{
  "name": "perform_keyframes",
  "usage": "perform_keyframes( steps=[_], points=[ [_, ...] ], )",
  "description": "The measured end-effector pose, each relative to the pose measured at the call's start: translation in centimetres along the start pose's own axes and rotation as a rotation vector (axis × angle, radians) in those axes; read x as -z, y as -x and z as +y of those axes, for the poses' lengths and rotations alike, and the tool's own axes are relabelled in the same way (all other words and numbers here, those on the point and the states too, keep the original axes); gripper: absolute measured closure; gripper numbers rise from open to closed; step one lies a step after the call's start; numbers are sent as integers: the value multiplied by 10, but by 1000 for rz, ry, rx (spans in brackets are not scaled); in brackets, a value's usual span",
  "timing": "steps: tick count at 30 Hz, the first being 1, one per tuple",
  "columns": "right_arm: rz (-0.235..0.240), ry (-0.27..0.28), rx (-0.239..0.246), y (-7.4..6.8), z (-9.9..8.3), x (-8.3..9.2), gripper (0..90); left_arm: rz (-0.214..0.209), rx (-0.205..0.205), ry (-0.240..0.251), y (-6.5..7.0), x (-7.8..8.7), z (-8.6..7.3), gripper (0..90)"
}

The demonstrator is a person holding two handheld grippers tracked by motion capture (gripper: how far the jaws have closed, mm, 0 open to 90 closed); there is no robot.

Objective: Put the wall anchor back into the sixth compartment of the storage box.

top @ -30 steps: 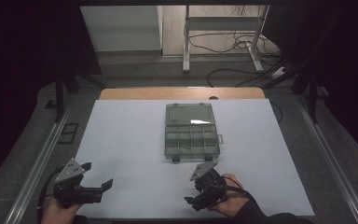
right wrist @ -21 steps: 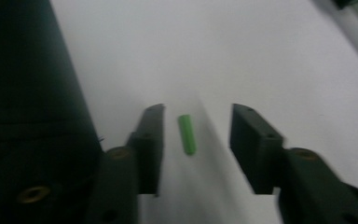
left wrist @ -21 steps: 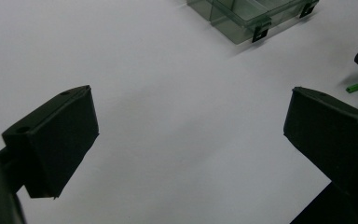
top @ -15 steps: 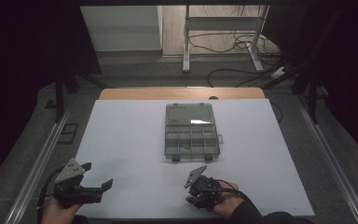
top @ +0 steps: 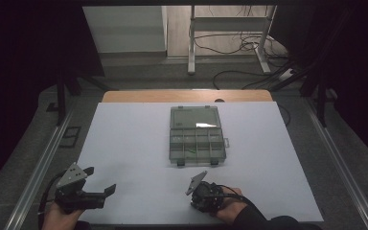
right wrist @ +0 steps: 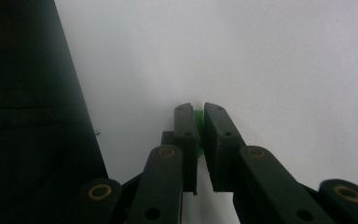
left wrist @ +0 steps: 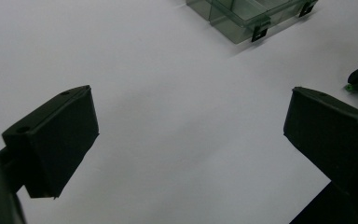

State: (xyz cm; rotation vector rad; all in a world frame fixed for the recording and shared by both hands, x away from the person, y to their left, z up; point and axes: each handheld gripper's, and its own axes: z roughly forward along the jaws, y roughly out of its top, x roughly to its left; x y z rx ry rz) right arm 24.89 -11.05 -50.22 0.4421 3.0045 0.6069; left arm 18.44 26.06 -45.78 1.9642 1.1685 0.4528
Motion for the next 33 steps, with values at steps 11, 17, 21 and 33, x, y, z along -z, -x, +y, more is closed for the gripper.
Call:
perform_keyframes(
  steps=[11,17,21,33],
  points=[
    [2,70,-22,6,2,14,822,-1,5,2,0,0,0,34],
    [-6,96,-19,9,3,20,821,-2,8,2,0,0,0,34],
    [-8,104,-24,10,3,22,822,-2,8,2,-1,0,0,35],
    [-16,142,-47,16,4,30,820,-3,9,2,-1,0,0,35]
  ],
)
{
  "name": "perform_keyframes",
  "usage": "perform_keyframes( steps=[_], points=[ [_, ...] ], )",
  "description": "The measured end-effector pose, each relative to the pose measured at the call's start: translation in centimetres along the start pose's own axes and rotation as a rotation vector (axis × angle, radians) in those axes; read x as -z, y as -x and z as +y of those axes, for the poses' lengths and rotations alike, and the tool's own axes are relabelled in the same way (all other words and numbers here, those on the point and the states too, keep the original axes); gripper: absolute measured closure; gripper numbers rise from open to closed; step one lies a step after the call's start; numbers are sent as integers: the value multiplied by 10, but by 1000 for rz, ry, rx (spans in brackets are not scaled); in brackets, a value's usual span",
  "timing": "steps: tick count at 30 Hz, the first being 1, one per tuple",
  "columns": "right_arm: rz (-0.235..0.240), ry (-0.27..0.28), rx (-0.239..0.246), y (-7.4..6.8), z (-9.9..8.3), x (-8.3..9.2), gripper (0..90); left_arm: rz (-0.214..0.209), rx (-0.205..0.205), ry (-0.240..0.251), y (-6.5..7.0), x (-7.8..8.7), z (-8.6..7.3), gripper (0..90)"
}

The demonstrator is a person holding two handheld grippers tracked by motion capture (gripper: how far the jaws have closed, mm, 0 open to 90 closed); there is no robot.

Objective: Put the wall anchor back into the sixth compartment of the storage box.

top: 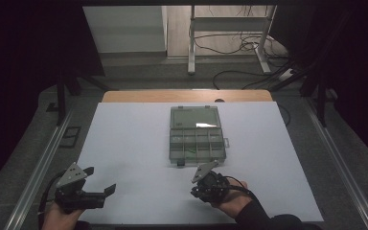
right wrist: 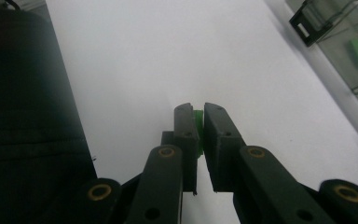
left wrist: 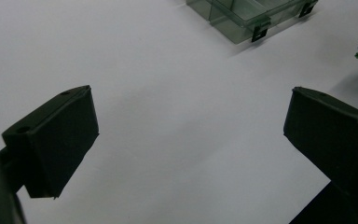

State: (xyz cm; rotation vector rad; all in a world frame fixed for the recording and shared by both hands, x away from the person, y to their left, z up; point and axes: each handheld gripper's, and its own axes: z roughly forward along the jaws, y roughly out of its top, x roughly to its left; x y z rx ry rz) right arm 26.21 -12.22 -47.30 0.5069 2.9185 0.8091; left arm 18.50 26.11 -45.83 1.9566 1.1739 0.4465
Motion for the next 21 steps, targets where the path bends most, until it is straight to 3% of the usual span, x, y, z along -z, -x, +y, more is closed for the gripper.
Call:
perform_keyframes(
  steps=[21],
  points=[
    [-26,82,-40,13,7,16,819,-3,5,0,-1,0,0,35]
  ],
)
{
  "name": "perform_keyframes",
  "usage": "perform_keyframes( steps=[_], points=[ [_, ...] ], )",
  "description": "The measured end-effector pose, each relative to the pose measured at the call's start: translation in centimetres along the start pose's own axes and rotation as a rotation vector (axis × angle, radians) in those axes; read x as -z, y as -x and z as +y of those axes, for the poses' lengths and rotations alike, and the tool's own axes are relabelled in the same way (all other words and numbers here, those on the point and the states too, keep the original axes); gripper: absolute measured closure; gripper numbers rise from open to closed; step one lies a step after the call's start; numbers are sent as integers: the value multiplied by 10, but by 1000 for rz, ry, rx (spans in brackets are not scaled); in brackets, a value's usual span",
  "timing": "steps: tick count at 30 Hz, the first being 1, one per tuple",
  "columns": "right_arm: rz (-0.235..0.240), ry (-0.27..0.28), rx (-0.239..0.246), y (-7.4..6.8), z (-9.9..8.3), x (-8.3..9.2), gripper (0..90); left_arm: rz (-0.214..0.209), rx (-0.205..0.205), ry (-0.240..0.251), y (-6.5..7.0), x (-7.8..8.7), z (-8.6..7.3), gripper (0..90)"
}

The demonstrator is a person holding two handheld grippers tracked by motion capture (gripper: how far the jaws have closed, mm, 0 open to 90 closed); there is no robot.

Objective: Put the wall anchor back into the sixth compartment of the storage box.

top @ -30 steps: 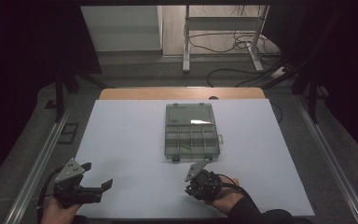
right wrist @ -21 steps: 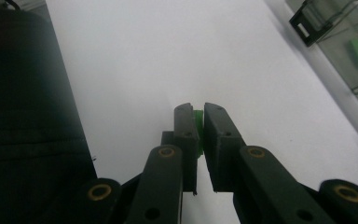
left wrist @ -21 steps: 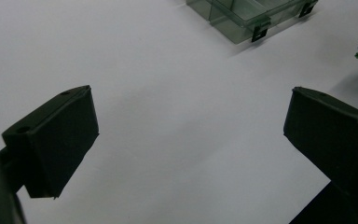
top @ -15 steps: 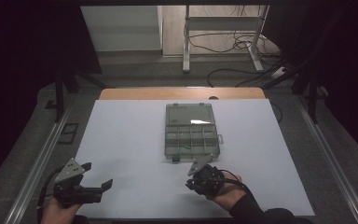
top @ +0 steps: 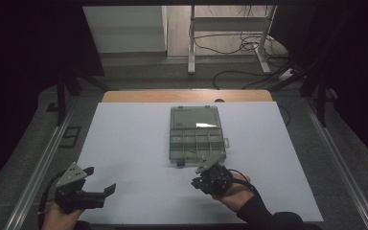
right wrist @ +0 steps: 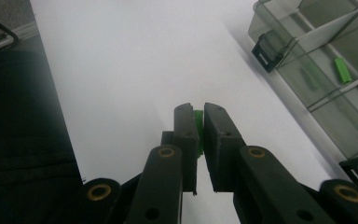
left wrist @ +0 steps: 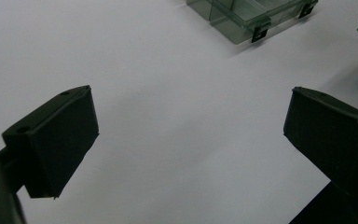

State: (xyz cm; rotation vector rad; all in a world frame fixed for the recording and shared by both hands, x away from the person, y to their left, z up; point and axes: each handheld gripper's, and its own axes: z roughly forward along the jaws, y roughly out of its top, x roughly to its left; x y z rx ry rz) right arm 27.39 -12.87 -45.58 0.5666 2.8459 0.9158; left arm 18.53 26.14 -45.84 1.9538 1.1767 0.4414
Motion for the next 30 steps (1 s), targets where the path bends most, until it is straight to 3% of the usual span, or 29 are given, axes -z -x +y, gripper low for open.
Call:
perform_keyframes(
  steps=[30],
  points=[
    [-12,89,-72,31,19,6,818,-3,6,-1,-1,-1,0,35]
  ],
)
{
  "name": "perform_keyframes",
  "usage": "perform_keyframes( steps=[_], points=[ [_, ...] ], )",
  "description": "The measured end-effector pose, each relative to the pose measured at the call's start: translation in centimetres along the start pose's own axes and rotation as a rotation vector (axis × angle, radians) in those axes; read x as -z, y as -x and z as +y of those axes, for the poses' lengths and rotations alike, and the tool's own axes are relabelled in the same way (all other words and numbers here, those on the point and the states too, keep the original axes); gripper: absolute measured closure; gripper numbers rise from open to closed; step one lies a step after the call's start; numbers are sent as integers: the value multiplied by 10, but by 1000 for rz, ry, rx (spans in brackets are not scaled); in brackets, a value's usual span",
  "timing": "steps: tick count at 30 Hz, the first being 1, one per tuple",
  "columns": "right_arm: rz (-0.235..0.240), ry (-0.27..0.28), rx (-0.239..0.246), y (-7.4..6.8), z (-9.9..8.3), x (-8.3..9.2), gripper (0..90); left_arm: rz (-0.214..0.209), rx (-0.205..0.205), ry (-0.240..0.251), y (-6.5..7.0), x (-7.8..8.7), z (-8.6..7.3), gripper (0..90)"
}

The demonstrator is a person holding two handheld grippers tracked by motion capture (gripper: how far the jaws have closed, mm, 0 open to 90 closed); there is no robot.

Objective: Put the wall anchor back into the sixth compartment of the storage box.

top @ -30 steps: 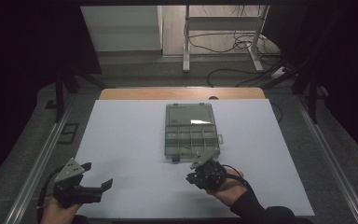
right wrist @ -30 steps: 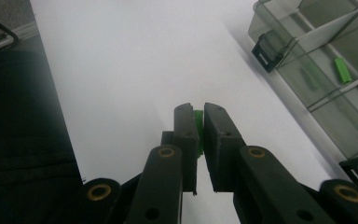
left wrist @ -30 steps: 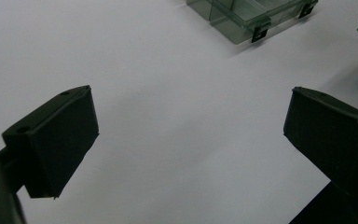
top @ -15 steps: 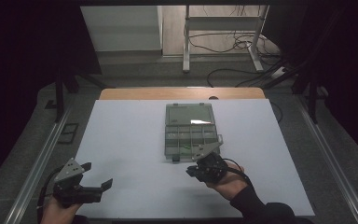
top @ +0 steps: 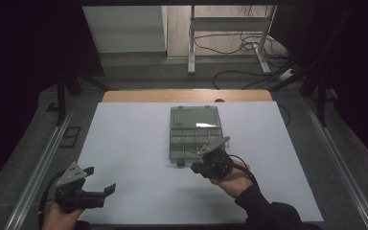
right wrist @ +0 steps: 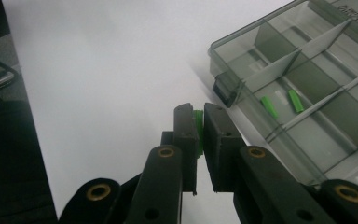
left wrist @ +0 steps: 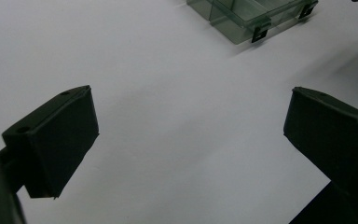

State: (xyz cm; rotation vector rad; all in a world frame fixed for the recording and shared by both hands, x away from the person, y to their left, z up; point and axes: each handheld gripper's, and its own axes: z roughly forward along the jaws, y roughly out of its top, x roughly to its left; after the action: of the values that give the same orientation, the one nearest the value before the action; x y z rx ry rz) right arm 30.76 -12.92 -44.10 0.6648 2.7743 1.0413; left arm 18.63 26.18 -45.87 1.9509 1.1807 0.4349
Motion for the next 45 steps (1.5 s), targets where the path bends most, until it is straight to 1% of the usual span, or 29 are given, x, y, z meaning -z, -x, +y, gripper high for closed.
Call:
perform_keyframes(
  steps=[13,21,28,37,43,45],
  points=[
    [-17,16,-23,14,13,-5,818,-1,2,1,0,0,0,35],
    [-37,11,-34,25,18,-14,818,-3,2,0,-1,0,0,34],
    [-51,15,-60,37,24,-20,818,-5,5,0,-1,0,0,34],
    [-80,-6,-72,50,28,-36,817,-6,5,1,-1,0,0,35],
    [-101,-32,-66,57,27,-47,816,-7,5,1,-1,0,0,35],
    [-103,-39,-68,58,26,-51,789,-7,4,1,-1,0,0,35]
  ],
)
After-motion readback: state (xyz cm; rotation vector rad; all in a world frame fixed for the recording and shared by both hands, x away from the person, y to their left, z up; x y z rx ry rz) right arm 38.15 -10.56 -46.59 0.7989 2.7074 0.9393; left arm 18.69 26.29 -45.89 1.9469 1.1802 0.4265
